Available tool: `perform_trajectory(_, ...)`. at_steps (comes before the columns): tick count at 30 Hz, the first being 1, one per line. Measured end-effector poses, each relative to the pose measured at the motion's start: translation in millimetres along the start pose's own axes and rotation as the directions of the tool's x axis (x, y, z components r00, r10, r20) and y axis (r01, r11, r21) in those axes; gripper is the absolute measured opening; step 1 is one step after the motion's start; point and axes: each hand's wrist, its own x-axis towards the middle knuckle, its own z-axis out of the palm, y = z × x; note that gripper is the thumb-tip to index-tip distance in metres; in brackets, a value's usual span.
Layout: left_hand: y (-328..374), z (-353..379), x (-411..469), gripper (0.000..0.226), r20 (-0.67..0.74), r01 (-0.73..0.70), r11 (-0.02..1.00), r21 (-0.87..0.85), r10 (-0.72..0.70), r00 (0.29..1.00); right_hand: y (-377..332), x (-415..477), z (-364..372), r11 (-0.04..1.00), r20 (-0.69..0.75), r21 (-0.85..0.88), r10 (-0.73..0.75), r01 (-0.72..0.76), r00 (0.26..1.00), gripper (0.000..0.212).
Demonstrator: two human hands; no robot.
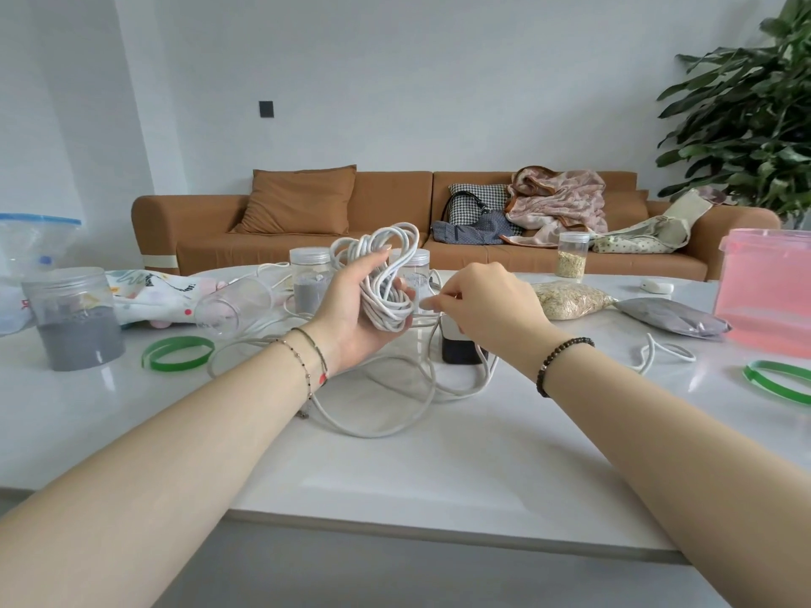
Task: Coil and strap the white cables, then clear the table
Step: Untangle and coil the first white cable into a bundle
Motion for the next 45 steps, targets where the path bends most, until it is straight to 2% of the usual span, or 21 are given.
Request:
perform_trajectory(5, -7, 4, -4, 0.025, 0.075, 0.006, 0.981, 0.193, -0.021, 0.997, 3, 2, -6, 0.994, -0.021, -0.067, 0.082, -0.083, 0.996, 0.053)
perform_trajectory(8, -9, 5, -3, 0.028, 0.094, 0.001, 0.977, 0.212, -0.022, 0.995, 4, 2, -6, 0.989, -0.069, -0.109, 0.091, -0.098, 0.993, 0.061)
perform_trajectory(11, -9, 7, -4, 0.026, 0.081, 0.001, 0.984, 0.179, -0.015, 0.997, 4, 2, -7, 0.989, -0.079, -0.107, 0.095, -0.103, 0.992, 0.06)
perform_trajectory(17, -12, 7, -10, 0.018, 0.128, 0.002, 0.931, 0.366, -0.052, 0.99, 4, -1, -7, 0.993, -0.023, -0.112, -0.046, 0.043, 0.999, 0.046)
perform_trajectory(20, -15, 6, -8, 0.021, 0.143, -0.015, 0.908, 0.42, -0.05, 0.989, 4, -1, -4, 0.996, -0.035, -0.046, -0.082, 0.08, 0.996, 0.041)
perform_trajectory(26, -15, 5, -6, 0.019, 0.07, -0.035, 0.888, 0.458, 0.003, 0.998, 3, 1, -1, 0.997, -0.057, 0.078, -0.017, 0.022, 0.998, 0.033)
perform_trajectory(30, -19, 5, -1, 0.02, 0.001, -0.044, 0.873, 0.486, 0.05, 0.999, 6, 0, -2, 0.991, 0.021, 0.119, -0.057, 0.054, 0.998, 0.035)
perform_trajectory(34, -19, 1, 5, 0.023, -0.08, -0.044, 0.861, 0.507, 0.099, 0.992, 6, 1, -1, 0.984, 0.011, 0.155, -0.087, 0.084, 0.996, 0.041)
perform_trajectory(37, -16, -3, 7, 0.02, -0.109, -0.12, 0.892, 0.436, 0.185, 0.977, 8, 0, -2, 0.975, 0.019, 0.201, -0.096, 0.091, 0.995, 0.042)
perform_trajectory(39, -11, -3, 8, 0.015, -0.175, -0.182, 0.947, 0.263, 0.232, 0.957, 12, 0, -4, 0.965, 0.028, 0.241, -0.113, 0.103, 0.993, 0.041)
perform_trajectory(42, -1, -4, 8, 0.009, -0.324, -0.222, 0.971, -0.088, 0.182, 0.928, 15, 2, -6, 0.958, 0.018, 0.26, -0.132, 0.123, 0.991, 0.042)
perform_trajectory(45, 6, -6, 7, 0.008, -0.364, -0.214, 0.942, -0.258, 0.111, 0.925, 15, 4, -4, 0.961, -0.003, 0.246, -0.132, 0.128, 0.991, 0.037)
